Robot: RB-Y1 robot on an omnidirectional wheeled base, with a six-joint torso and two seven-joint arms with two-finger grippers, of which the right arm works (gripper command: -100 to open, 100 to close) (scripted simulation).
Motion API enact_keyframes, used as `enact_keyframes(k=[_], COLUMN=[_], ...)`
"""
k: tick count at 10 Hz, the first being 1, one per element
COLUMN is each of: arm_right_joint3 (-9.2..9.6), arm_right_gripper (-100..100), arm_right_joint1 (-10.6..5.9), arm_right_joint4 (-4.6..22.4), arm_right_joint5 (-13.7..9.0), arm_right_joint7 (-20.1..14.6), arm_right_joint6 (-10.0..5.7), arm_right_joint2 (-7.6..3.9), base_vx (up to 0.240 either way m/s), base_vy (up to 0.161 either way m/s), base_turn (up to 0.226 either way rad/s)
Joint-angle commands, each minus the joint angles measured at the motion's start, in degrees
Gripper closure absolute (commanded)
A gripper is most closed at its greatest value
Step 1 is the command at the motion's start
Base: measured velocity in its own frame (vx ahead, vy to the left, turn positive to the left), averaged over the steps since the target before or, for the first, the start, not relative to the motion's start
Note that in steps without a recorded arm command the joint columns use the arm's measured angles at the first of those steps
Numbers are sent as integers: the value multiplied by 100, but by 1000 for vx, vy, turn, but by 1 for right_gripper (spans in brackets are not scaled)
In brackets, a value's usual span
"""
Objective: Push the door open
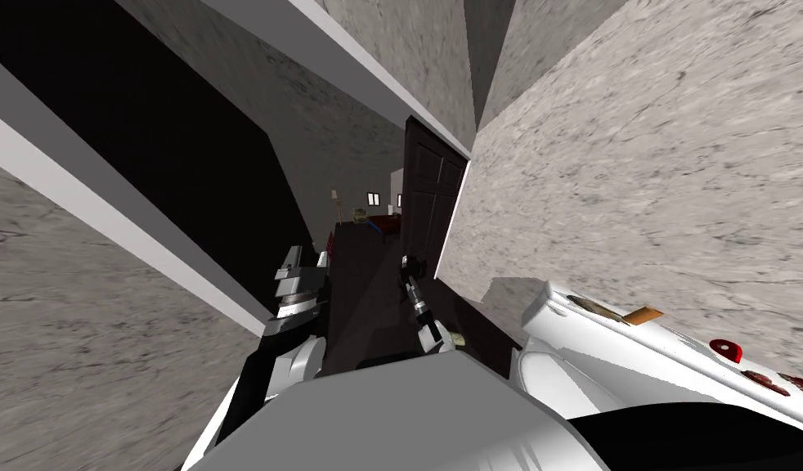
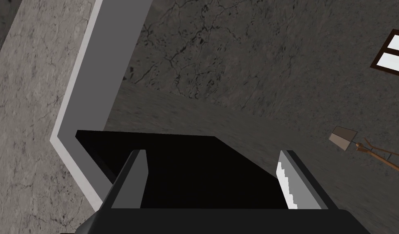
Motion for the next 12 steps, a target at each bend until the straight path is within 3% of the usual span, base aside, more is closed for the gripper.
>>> enact_keyframes(k=[1,12], arm_right_joint3=[27,222], arm_right_gripper=[-100,-100], arm_right_joint1=[-118,-688], arm_right_joint4=[258,1505], arm_right_joint5=[0,14], arm_right_joint7=[2,11], arm_right_joint6=[-54,-212], arm_right_joint2=[9,51], base_vx=[92,77], base_vy=[-81,-89], base_turn=[46,45])
